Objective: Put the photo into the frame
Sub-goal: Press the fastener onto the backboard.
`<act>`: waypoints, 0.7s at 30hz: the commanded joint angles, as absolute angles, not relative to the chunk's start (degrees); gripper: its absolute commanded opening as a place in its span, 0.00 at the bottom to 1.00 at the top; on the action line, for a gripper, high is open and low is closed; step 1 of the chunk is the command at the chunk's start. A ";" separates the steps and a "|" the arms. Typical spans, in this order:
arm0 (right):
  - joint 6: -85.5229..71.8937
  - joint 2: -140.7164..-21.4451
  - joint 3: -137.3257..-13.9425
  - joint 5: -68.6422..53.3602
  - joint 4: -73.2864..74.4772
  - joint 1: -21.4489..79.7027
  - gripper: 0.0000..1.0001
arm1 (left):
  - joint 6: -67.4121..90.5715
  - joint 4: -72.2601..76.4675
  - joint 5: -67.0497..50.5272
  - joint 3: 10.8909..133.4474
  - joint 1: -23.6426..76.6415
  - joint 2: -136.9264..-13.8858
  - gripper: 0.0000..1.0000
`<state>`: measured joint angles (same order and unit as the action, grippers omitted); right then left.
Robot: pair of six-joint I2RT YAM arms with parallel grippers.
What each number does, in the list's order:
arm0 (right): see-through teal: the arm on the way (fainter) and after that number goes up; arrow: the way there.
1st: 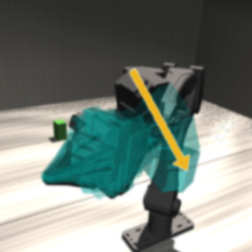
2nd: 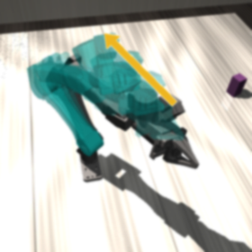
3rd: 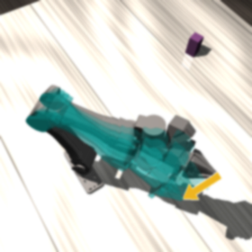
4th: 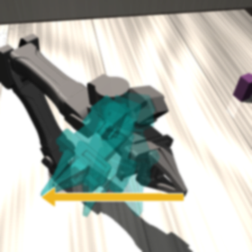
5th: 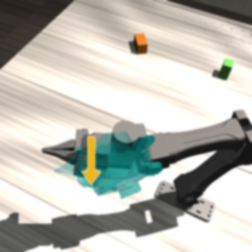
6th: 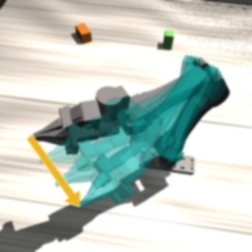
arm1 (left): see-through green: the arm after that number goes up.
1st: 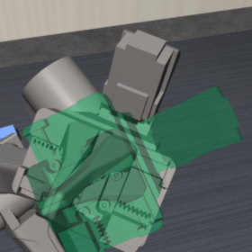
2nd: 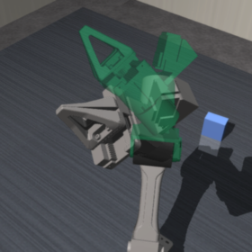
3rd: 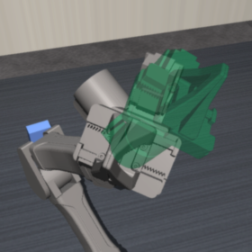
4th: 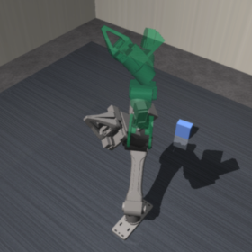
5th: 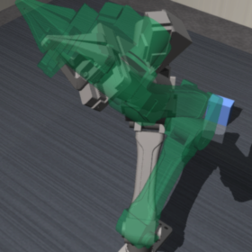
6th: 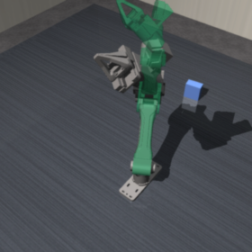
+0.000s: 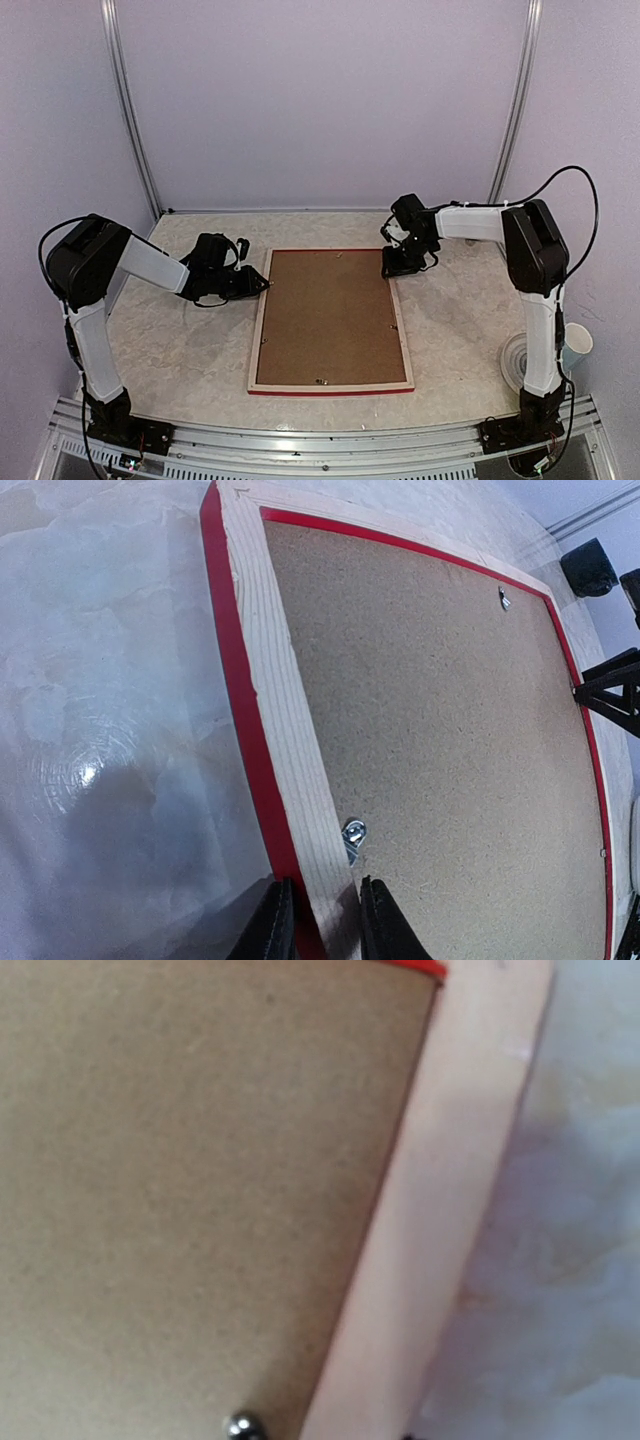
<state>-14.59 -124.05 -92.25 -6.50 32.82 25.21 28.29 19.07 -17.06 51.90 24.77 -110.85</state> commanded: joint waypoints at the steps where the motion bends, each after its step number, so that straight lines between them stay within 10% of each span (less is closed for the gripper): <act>1: -12.86 -126.77 -94.15 2.84 39.21 26.28 0.34 | 27.69 15.42 -17.40 50.80 24.61 -113.12 0.21; 21: -9.61 -128.89 -102.21 -4.88 43.37 26.66 0.39 | 27.60 15.13 -17.14 51.03 24.61 -113.47 0.21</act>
<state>-10.96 -126.87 -98.85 -2.20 39.75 27.20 28.29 19.07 -17.08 51.90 24.75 -110.87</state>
